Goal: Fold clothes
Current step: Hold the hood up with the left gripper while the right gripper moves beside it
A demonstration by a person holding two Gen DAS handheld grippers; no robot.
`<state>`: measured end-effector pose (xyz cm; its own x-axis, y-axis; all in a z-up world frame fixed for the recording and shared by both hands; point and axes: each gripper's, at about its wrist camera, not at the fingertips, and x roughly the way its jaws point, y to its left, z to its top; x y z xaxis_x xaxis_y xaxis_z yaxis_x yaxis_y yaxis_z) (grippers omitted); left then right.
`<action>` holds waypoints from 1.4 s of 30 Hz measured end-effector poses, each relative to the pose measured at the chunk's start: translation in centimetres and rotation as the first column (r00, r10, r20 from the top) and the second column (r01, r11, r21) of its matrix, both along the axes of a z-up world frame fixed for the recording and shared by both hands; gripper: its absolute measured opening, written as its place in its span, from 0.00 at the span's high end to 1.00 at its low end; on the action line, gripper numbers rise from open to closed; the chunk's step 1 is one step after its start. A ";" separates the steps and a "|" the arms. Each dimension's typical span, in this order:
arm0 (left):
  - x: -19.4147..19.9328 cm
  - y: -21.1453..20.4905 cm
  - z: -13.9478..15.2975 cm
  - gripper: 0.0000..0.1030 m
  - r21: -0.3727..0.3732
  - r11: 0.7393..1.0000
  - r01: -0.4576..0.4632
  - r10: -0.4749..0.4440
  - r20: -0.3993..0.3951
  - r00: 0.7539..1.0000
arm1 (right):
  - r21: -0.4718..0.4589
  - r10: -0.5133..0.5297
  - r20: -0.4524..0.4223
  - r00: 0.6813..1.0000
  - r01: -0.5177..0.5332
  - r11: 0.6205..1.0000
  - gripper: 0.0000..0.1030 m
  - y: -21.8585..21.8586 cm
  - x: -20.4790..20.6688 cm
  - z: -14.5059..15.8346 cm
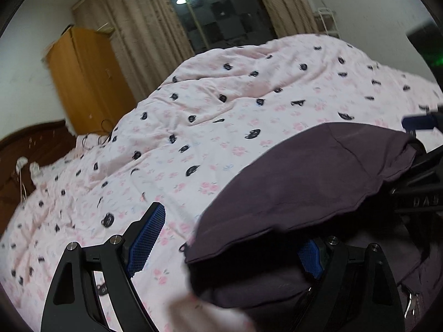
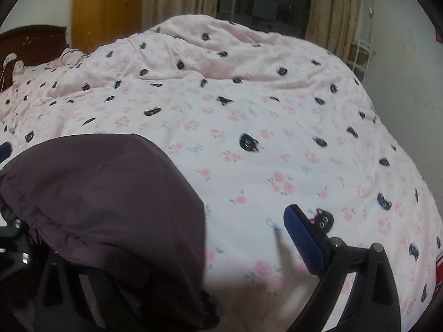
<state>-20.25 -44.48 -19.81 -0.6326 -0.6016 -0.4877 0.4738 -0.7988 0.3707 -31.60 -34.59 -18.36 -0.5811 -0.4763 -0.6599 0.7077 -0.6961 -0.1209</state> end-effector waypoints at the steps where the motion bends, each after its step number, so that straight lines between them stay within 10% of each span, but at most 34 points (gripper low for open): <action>1: -0.3 -0.1 -0.1 0.18 -0.003 1.000 -0.007 0.007 0.004 1.000 | 0.011 0.007 -0.016 1.000 -0.006 1.000 0.04 -0.4 0.3 -0.1; 22: -0.9 -7.0 -2.4 0.16 0.111 0.949 -0.294 0.289 0.059 0.956 | 0.064 -0.216 -0.043 0.975 0.218 0.974 0.00 0.0 -3.2 -1.7; 42: 1.3 -5.6 -1.1 0.08 0.090 0.976 -0.197 0.192 0.060 0.980 | 0.048 -0.144 -0.047 0.988 0.147 0.988 0.00 0.6 -2.5 -0.7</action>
